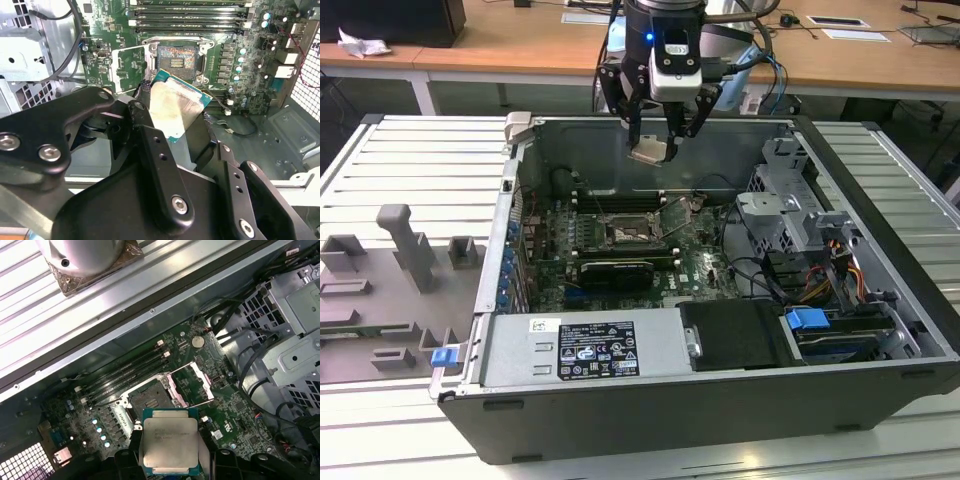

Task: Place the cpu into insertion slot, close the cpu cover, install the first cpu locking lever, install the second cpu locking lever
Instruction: 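Place the cpu into insertion slot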

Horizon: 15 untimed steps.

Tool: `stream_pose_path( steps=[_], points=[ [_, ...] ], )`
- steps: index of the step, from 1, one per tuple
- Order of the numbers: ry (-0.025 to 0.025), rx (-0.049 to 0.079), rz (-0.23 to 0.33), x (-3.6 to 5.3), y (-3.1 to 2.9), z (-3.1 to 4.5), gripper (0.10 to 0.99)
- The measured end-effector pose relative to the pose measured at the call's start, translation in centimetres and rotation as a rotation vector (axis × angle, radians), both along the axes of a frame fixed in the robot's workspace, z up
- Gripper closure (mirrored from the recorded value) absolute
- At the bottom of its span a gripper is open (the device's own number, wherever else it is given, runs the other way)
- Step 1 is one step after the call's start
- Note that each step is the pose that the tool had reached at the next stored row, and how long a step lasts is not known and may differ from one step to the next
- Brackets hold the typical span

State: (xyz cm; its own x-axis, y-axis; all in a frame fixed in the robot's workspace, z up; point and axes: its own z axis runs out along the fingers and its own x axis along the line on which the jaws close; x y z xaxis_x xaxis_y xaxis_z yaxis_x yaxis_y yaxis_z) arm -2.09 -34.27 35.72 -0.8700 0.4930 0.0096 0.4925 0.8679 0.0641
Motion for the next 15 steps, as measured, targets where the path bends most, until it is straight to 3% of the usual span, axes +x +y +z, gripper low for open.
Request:
stream_pose_path(
  steps=[15],
  points=[
    [0.0000, -0.005, -0.062, 0.00, 0.00, -0.01, 0.561]
  ],
)
